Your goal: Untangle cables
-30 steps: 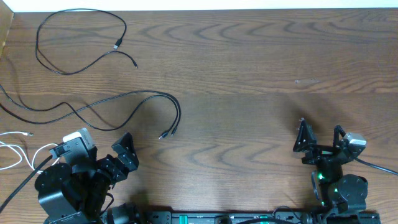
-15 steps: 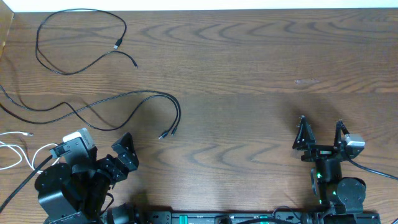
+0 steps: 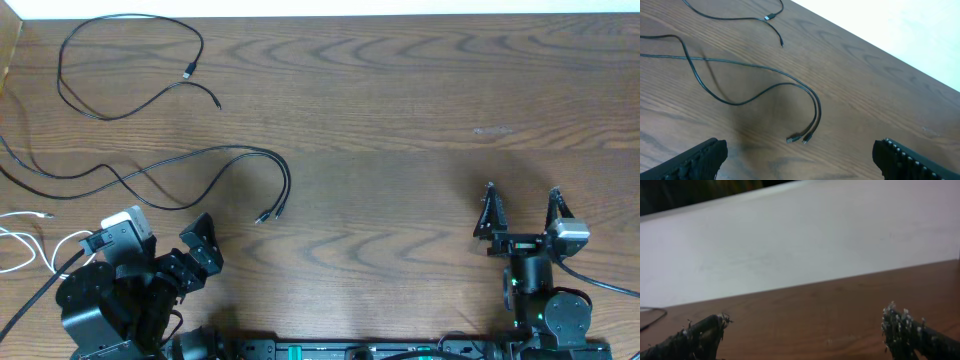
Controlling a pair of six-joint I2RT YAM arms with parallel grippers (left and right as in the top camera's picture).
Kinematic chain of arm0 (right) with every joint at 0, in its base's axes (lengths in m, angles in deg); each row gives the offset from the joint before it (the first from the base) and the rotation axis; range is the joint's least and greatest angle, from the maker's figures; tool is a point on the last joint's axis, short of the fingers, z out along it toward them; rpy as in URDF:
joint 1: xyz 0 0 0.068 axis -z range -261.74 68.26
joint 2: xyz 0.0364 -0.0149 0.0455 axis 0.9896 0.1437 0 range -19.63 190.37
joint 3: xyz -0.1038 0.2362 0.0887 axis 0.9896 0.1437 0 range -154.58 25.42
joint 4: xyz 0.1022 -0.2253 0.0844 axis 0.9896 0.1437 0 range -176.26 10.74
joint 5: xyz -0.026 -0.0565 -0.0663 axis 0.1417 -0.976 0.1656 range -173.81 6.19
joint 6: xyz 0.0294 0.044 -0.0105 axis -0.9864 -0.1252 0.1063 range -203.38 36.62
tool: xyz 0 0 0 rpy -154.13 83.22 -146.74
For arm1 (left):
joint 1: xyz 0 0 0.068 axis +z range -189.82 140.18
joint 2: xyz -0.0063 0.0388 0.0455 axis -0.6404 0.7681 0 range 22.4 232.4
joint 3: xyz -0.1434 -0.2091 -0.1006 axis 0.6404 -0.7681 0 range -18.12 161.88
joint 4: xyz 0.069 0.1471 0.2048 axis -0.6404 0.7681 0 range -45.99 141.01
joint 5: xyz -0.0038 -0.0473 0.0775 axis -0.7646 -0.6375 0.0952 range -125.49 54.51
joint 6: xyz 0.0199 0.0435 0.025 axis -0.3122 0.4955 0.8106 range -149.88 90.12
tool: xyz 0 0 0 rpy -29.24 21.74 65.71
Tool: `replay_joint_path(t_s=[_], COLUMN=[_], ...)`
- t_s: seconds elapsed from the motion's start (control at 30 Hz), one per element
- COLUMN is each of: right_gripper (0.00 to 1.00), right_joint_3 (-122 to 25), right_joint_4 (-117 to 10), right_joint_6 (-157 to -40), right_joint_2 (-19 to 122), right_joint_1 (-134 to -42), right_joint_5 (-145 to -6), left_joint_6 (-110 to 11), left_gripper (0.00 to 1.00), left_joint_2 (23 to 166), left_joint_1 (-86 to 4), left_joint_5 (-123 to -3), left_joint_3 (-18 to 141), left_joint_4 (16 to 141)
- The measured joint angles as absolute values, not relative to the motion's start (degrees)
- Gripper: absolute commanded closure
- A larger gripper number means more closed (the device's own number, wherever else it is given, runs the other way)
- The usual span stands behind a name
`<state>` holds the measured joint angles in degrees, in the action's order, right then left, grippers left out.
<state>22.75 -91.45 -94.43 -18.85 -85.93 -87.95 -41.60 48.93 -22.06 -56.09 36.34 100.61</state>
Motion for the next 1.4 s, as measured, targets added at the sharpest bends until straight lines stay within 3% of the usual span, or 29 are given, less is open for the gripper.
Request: replay_joint_path(t_s=[0.27,0.53,1.4], right_gripper=[0.01,0.01,0.01], right_joint_3=[24.91,24.98,24.98], right_joint_4=[-92.81,-82.58,-82.25], right_joint_6=[-94.39,-94.21,-92.01], right_joint_2=[-18.94,-18.99,-19.01], right_joint_1=[-85.93,-85.93,-85.93], right_joint_5=[-88.35,-88.35,-87.02], left_joint_6=[-41.6,-41.6,-41.6], left_gripper=[0.01,0.01,0.01], left_joint_2=[48.93,48.93,48.93], left_joint_1=[-22.06,-22.06,-22.06], left_joint_5=[-56.09,-56.09,-56.11], left_joint_3=[36.34,36.34,36.34], left_joint_4=[100.61,100.61,100.61])
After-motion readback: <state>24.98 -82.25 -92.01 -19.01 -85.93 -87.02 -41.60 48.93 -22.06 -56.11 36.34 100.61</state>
